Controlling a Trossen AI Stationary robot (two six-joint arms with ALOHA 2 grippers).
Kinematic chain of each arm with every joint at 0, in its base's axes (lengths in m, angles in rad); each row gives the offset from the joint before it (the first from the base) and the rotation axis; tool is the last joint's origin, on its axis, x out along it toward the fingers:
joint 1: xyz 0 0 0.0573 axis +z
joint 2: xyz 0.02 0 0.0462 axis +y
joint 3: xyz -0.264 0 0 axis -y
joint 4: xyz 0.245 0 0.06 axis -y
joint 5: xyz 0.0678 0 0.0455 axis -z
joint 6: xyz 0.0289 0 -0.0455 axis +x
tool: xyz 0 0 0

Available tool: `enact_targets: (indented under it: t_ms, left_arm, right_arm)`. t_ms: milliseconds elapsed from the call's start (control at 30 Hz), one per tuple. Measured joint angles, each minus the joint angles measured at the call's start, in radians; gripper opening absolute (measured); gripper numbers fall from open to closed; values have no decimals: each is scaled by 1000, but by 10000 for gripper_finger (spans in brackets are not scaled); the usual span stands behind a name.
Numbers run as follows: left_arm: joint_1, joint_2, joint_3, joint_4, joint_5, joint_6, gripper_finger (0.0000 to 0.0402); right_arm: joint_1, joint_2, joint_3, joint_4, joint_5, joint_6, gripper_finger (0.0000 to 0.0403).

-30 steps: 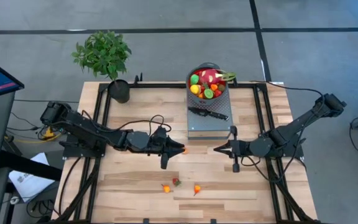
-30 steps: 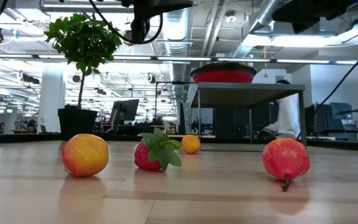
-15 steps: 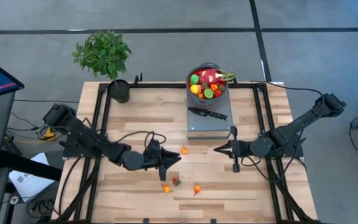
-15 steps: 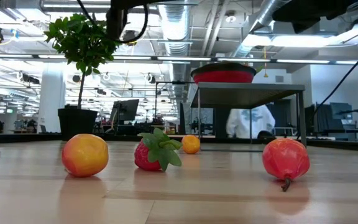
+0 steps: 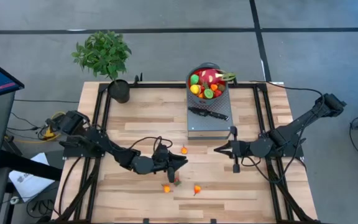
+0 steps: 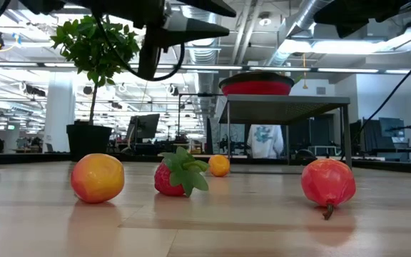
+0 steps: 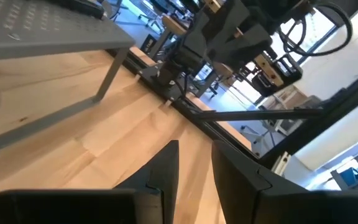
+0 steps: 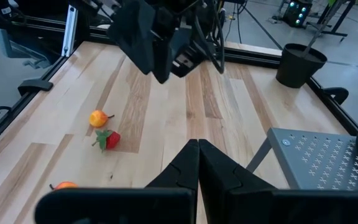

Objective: Pick & Place Fruit
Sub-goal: Put the yellow pear into the red colander on the shelf

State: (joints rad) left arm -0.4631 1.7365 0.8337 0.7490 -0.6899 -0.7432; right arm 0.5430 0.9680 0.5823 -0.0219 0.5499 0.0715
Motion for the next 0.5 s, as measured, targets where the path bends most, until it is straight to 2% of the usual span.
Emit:
enact_targets:
  t_ms: [500]
  left_arm:
    - [22,1,0,1,2,4,90]
  right_arm:
    - [0,0,0,0,0,-2,0]
